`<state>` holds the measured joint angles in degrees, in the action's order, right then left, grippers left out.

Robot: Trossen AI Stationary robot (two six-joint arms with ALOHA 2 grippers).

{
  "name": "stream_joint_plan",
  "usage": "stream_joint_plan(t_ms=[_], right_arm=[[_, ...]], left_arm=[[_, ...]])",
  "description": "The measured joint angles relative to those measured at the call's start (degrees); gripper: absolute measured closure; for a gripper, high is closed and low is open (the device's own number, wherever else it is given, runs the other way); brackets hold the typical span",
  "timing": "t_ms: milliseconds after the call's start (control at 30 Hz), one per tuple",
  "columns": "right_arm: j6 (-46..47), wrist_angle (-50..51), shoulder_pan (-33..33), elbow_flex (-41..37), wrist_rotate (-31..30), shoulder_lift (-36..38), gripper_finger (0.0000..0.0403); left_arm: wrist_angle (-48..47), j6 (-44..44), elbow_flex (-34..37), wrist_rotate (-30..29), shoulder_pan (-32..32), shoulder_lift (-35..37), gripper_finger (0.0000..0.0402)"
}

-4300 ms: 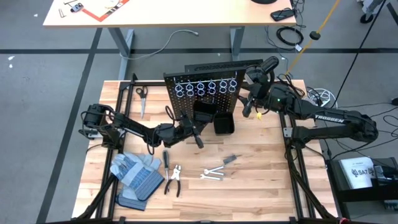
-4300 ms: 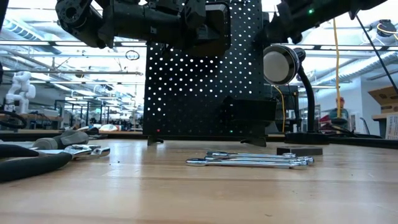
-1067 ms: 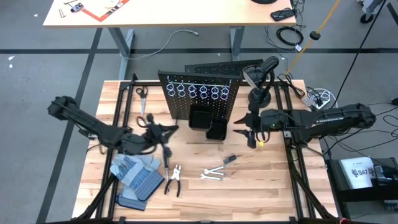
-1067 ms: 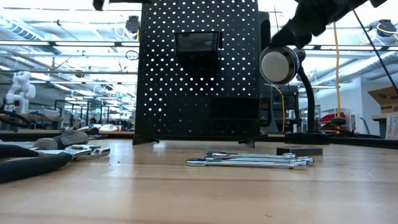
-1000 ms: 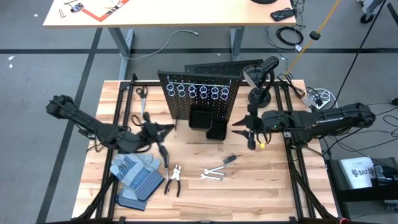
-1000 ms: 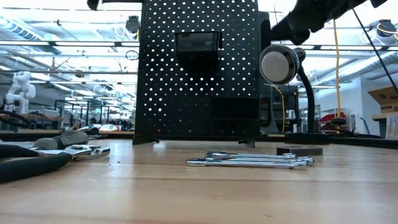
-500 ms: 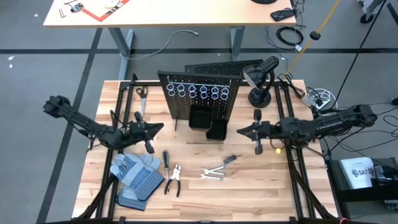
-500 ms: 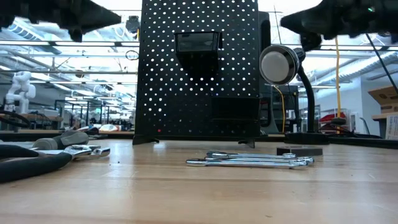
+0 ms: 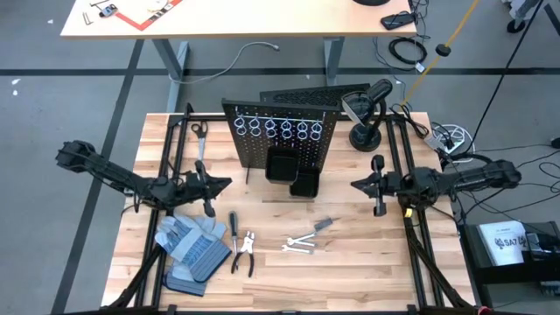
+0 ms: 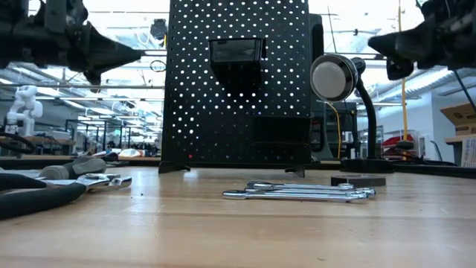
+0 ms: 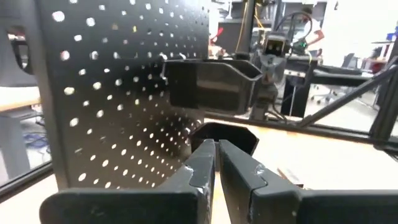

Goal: Hang tools onto peg board
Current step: Return to Home Position

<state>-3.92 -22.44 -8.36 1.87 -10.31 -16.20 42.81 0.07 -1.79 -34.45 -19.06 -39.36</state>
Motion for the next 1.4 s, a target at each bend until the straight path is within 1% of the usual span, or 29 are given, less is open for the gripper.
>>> stream_joint_plan(t_ms=[100, 233, 333, 467, 600, 800, 1033, 1200, 1400], right_arm=[[0.3, 5.1, 0.0, -1.1, 0.0, 3.8, 0.0403], [1.5, 14.1, 0.0, -1.1, 0.0, 7.7, 0.0403], [1.7, 19.7, 0.0, -1.1, 0.1, 10.5, 0.0403], [0.5, 20.0, 0.1, -1.0, 1.8, 13.5, 0.0403], [-2.0, 20.0, 0.1, -1.0, 1.7, 15.9, 0.0403], [-1.3, 20.4, 0.1, -1.0, 2.9, 15.9, 0.0403], [0.1, 20.4, 0.1, -1.0, 3.2, 15.8, 0.0403], [0.2, 20.5, 0.1, -1.0, 3.3, 15.8, 0.0403], [0.4, 20.5, 0.1, -1.0, 3.1, 15.8, 0.0403]], left_arm=[[0.6, 0.2, 1.4, -0.1, 0.6, 0.5, 0.0371], [-2.3, -0.3, 1.4, -0.2, 1.9, 1.4, 0.0371], [-6.9, -2.6, 1.4, -0.2, 2.4, 2.2, 0.0371], [-11.8, -4.2, 1.4, -0.1, 2.6, 4.7, 0.0371], [-14.8, -3.0, 1.4, 1.5, 2.5, 9.6, 0.0371], [-28.1, -4.1, 1.5, 1.1, 2.5, 20.7, 0.0371], [-38.9, -2.8, 1.5, 0.9, 2.5, 33.3, 0.0371], [-38.8, 0.4, 1.5, 2.0, 2.5, 38.0, 0.0371], [-38.8, 0.4, 1.5, 2.0, 2.5, 38.4, 0.0371]])
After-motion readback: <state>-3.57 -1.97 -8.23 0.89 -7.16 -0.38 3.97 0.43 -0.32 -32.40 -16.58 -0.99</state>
